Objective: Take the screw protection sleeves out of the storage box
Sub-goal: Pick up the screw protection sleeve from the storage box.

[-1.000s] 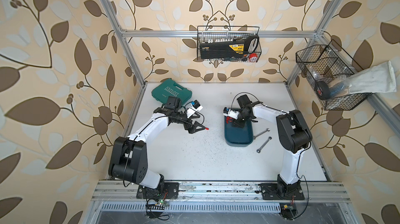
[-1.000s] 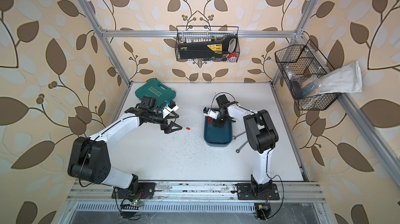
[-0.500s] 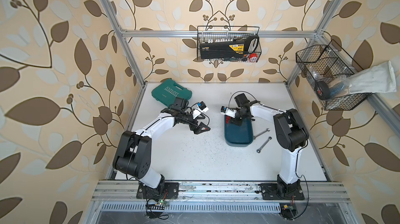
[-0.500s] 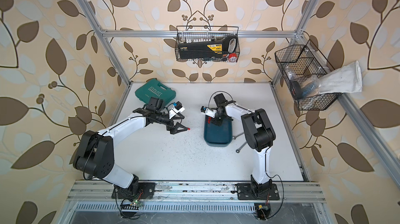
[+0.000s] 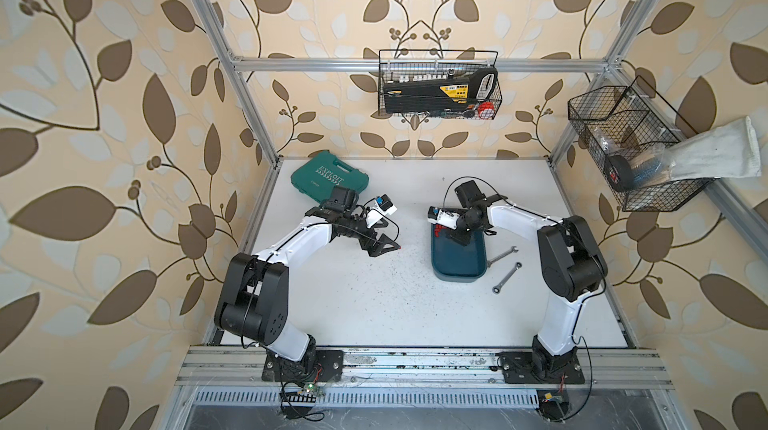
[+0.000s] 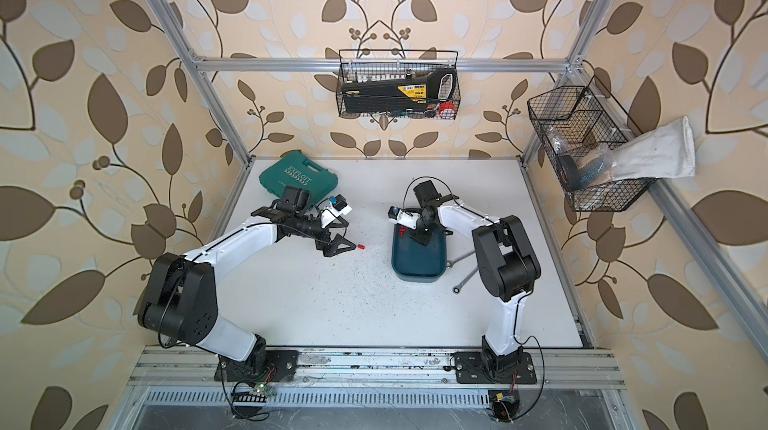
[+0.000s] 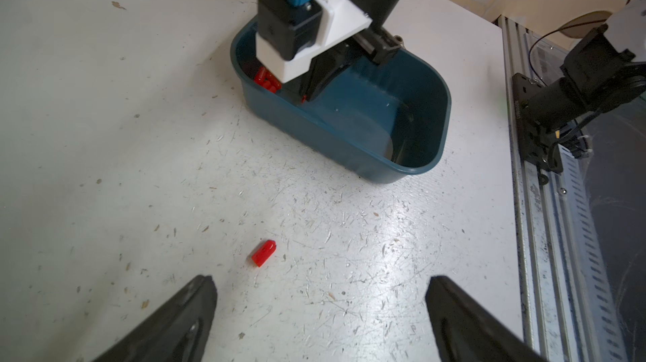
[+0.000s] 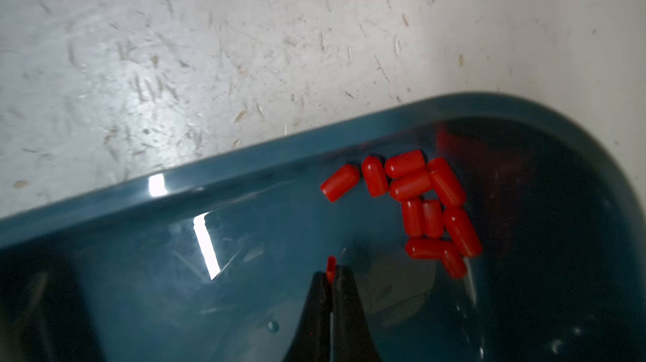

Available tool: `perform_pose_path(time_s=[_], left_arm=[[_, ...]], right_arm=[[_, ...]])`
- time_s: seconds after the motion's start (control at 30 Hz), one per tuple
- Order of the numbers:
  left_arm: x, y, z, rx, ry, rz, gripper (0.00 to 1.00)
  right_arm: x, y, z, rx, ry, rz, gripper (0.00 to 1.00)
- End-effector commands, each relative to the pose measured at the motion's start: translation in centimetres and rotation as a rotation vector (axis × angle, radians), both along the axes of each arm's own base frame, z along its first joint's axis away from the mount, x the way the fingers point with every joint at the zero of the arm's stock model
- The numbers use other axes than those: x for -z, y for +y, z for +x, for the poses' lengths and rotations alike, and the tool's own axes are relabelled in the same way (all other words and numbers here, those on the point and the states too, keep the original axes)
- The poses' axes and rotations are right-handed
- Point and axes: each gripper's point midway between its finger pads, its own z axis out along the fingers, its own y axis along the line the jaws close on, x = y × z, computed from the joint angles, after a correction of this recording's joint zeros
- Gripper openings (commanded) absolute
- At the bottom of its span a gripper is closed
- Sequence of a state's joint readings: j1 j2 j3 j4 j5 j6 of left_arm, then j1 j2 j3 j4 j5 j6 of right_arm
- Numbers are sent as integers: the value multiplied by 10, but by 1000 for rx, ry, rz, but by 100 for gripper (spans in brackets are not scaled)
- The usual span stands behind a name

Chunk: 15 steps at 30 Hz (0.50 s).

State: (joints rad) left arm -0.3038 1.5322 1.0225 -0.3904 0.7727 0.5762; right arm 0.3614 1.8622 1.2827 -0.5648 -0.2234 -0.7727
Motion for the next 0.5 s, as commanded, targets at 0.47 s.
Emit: perform_pose_path(time_s=[0.47], left_arm=[[-43, 70, 11, -95, -123, 1, 99]], right_arm=[[-62, 135, -28, -3, 90, 328, 1]])
